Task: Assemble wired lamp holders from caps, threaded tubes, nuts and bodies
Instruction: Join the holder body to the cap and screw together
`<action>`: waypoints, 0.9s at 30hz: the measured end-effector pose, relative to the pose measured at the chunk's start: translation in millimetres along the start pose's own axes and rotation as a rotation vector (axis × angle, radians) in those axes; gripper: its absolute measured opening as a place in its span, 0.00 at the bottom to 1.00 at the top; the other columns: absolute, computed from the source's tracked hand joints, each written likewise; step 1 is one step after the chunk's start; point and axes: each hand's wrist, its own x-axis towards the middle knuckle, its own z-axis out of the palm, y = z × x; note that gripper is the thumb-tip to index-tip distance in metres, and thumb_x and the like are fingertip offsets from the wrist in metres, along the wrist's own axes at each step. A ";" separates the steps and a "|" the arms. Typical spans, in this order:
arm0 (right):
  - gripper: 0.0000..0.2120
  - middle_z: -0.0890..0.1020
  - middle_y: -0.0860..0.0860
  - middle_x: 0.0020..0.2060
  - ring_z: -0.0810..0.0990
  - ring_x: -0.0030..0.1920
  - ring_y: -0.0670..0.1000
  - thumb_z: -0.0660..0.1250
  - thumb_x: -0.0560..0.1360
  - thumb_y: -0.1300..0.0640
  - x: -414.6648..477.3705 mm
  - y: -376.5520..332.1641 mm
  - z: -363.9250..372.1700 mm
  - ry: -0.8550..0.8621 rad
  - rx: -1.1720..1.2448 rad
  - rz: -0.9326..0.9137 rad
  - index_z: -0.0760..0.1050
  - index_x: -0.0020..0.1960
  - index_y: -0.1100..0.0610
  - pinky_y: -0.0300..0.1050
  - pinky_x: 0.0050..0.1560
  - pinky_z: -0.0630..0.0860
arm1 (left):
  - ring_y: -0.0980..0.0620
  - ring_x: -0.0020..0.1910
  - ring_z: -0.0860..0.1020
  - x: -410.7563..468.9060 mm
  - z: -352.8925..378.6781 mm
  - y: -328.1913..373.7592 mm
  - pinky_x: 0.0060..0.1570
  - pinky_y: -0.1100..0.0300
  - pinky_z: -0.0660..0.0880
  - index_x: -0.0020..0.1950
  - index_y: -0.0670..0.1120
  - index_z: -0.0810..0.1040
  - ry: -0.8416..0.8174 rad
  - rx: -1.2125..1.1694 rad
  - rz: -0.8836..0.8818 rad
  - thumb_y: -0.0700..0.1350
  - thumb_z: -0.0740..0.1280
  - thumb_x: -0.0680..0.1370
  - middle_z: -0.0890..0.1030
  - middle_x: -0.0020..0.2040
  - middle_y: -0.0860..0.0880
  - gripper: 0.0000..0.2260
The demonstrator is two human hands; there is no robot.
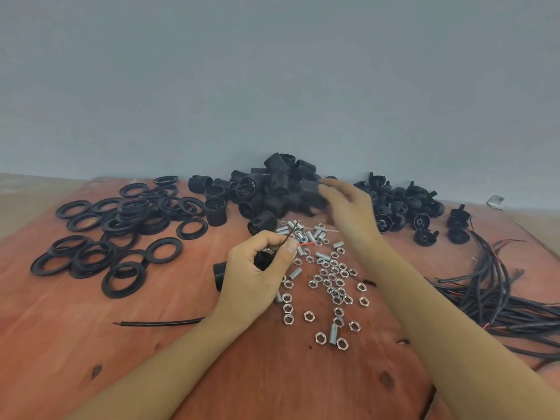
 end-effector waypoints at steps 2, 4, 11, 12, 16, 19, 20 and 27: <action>0.08 0.84 0.54 0.46 0.81 0.33 0.48 0.64 0.80 0.57 -20.4 -1.6 -21.9 -0.042 0.282 0.159 0.81 0.54 0.56 0.38 0.32 0.77 | 0.65 0.28 0.73 0.2 0.3 1.9 0.32 0.76 0.66 0.41 0.52 0.80 0.021 0.007 0.018 0.46 0.68 0.77 0.77 0.29 0.62 0.06; 0.10 0.83 0.55 0.42 0.77 0.31 0.48 0.63 0.80 0.56 -40.6 0.7 -37.5 -0.086 0.439 0.285 0.80 0.54 0.59 0.40 0.32 0.76 | 0.65 0.28 0.73 0.4 0.9 3.2 0.33 0.76 0.66 0.42 0.51 0.81 0.027 0.020 0.030 0.46 0.68 0.77 0.77 0.29 0.62 0.05; 0.17 0.82 0.60 0.45 0.72 0.29 0.48 0.59 0.81 0.49 -75.5 9.5 -43.3 -0.206 0.535 0.426 0.78 0.54 0.61 0.38 0.28 0.70 | 0.67 0.31 0.75 -3.7 4.7 5.2 0.35 0.76 0.68 0.44 0.49 0.82 0.013 0.036 0.039 0.47 0.68 0.75 0.78 0.32 0.64 0.04; 0.16 0.81 0.61 0.46 0.73 0.29 0.48 0.59 0.81 0.49 -77.2 10.0 -42.2 -0.210 0.542 0.425 0.78 0.54 0.61 0.38 0.27 0.71 | 0.66 0.32 0.76 -3.8 4.9 6.1 0.36 0.76 0.68 0.44 0.49 0.82 0.011 0.036 0.045 0.48 0.68 0.75 0.79 0.32 0.63 0.04; 0.17 0.84 0.58 0.44 0.74 0.30 0.48 0.57 0.82 0.51 -83.5 12.6 -38.0 -0.232 0.577 0.449 0.78 0.57 0.61 0.38 0.28 0.74 | 0.63 0.36 0.80 -5.1 4.5 8.4 0.38 0.74 0.72 0.45 0.48 0.83 0.000 0.026 0.071 0.45 0.72 0.75 0.83 0.37 0.59 0.01; 0.17 0.84 0.59 0.44 0.74 0.30 0.48 0.59 0.81 0.50 -86.8 13.3 -35.1 -0.239 0.605 0.480 0.79 0.55 0.62 0.39 0.28 0.72 | 0.60 0.39 0.80 -5.9 5.4 10.2 0.41 0.72 0.73 0.46 0.49 0.83 -0.008 0.048 0.115 0.43 0.71 0.74 0.83 0.39 0.55 0.03; 0.16 0.83 0.58 0.42 0.74 0.29 0.48 0.60 0.80 0.50 -87.4 13.4 -34.6 -0.236 0.615 0.487 0.79 0.53 0.61 0.39 0.27 0.72 | 0.58 0.40 0.81 -5.9 5.5 10.7 0.42 0.71 0.73 0.46 0.48 0.84 -0.014 0.058 0.133 0.42 0.70 0.74 0.83 0.39 0.53 0.03; 0.16 0.82 0.54 0.36 0.74 0.30 0.47 0.65 0.74 0.48 -88.8 14.4 -32.2 -0.238 0.583 0.476 0.81 0.49 0.60 0.41 0.32 0.69 | 0.55 0.41 0.81 -6.5 6.2 13.8 0.44 0.65 0.76 0.45 0.52 0.81 -0.010 0.076 0.166 0.42 0.70 0.76 0.82 0.40 0.53 0.05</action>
